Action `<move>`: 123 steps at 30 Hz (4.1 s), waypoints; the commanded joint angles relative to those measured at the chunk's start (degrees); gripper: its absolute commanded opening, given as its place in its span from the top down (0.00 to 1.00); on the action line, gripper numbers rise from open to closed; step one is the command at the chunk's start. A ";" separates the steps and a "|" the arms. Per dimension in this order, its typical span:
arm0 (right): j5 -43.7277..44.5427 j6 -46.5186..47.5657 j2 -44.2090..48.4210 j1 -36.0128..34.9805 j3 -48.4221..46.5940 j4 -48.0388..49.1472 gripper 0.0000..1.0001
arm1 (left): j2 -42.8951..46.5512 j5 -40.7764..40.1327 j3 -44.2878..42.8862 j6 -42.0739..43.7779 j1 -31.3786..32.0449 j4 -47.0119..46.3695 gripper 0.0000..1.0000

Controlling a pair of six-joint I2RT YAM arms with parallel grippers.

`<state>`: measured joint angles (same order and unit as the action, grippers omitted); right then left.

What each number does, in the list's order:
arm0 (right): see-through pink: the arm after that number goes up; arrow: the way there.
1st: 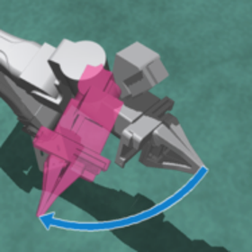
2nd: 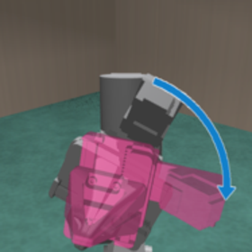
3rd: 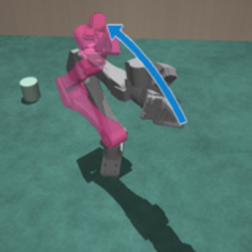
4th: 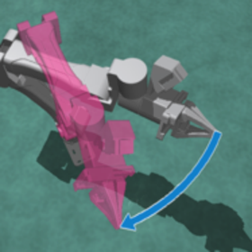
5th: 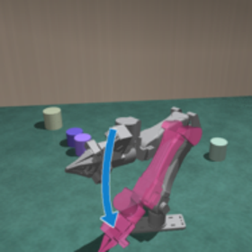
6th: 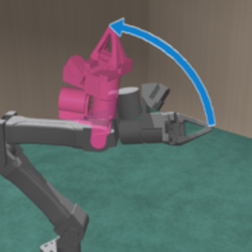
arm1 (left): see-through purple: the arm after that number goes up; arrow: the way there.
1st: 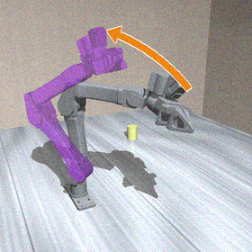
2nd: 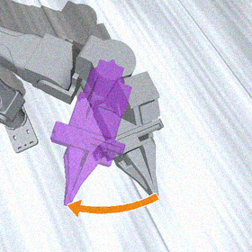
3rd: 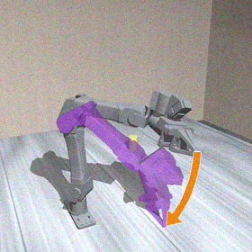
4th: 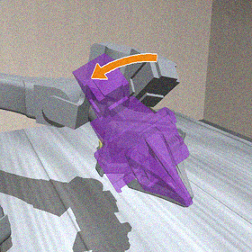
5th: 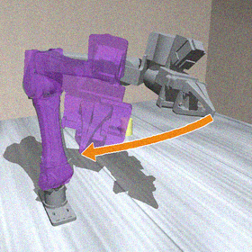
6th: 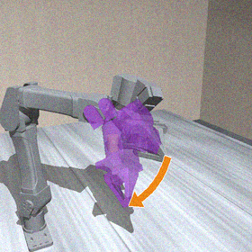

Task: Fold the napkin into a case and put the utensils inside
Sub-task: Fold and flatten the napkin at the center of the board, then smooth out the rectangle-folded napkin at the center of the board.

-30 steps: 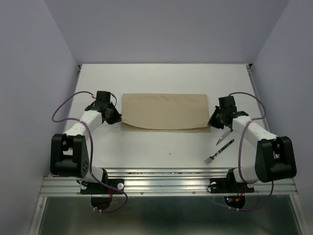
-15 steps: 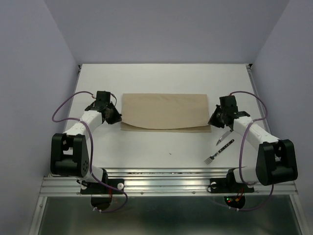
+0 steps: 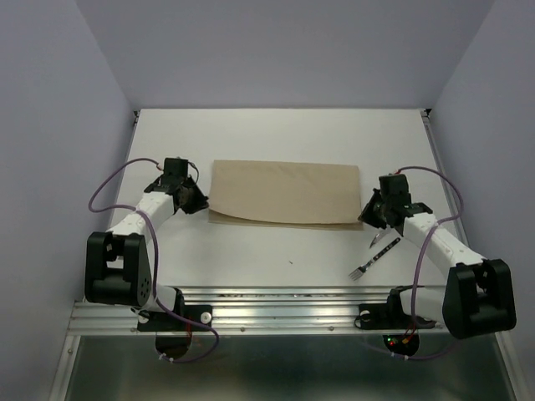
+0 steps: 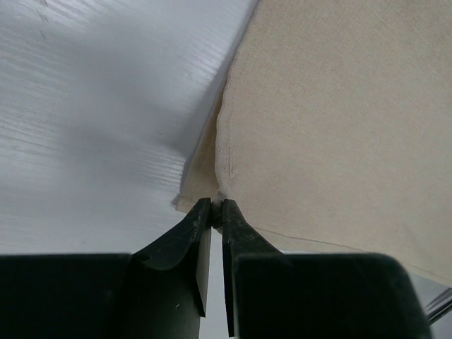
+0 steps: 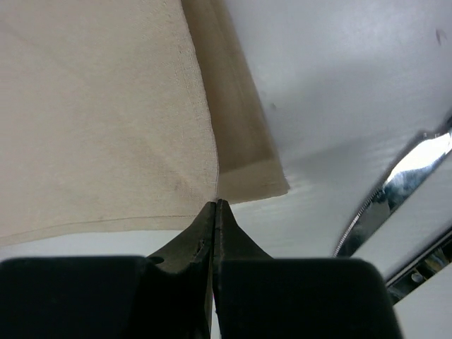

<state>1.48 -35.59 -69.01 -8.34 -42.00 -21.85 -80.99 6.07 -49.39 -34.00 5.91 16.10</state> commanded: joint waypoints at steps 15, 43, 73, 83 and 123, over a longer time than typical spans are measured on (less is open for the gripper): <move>2.92 -2.46 -4.38 -0.10 8.51 3.39 0.99 | -3.56 1.23 4.30 -0.98 -0.02 -3.88 1.00; 8.02 -3.07 4.51 -0.10 6.66 -2.85 0.99 | 0.31 4.30 5.79 0.34 0.06 -3.44 1.00; 10.48 -2.91 -8.33 -0.10 5.79 -0.83 0.68 | -1.80 5.54 2.89 1.39 1.03 -2.39 0.49; 2.05 0.61 -10.26 -0.10 6.14 3.12 0.99 | 0.22 5.71 1.31 1.48 1.03 -1.16 0.50; -12.37 -2.46 -58.50 -15.83 -60.91 4.97 0.83 | -45.38 17.05 -53.61 -0.28 13.95 -3.44 0.68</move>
<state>-7.46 -36.23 -124.22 -24.16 -96.40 -17.56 -124.20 20.71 -97.25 -33.91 19.16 13.10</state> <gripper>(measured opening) 0.174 0.322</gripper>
